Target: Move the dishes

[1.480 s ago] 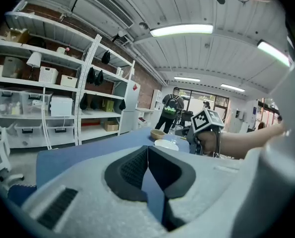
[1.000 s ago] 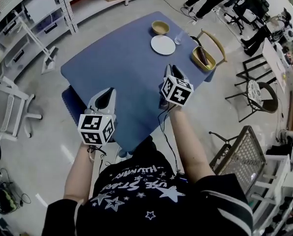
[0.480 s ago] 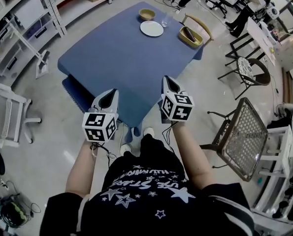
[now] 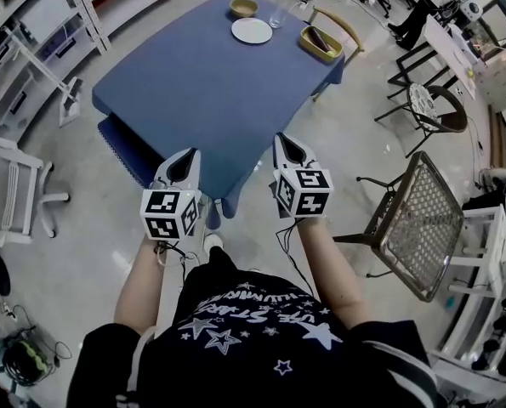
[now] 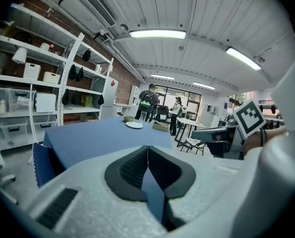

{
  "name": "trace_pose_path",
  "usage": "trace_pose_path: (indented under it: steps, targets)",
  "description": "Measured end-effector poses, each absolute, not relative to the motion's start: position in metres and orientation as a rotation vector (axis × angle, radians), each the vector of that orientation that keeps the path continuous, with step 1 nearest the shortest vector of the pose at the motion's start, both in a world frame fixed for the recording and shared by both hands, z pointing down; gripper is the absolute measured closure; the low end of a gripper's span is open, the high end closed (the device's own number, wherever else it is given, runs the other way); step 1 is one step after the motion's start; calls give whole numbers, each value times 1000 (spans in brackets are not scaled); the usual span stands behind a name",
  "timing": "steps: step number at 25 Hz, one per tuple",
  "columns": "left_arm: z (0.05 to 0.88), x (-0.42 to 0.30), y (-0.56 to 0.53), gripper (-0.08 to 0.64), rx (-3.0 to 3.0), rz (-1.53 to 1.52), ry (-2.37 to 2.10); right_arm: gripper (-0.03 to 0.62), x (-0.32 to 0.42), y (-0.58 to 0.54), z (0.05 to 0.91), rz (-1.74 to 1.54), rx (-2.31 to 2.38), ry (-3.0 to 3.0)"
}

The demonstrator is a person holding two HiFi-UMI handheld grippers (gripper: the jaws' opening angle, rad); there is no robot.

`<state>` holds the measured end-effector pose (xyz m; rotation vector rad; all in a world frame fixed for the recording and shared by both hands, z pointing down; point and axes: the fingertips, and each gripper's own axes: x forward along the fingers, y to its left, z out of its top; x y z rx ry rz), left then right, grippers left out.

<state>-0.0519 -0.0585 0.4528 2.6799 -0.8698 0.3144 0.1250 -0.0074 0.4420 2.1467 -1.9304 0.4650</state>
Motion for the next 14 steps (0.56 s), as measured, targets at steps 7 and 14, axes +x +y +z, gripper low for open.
trace_pose_path:
  steps: [7, 14]
  targets:
    - [439, -40, -7, 539, 2665, 283, -900, 591, 124, 49, 433, 480, 2127, -2007]
    - [438, -44, 63, 538, 2648, 301, -927, 591, 130, 124, 432, 515, 2127, -2028]
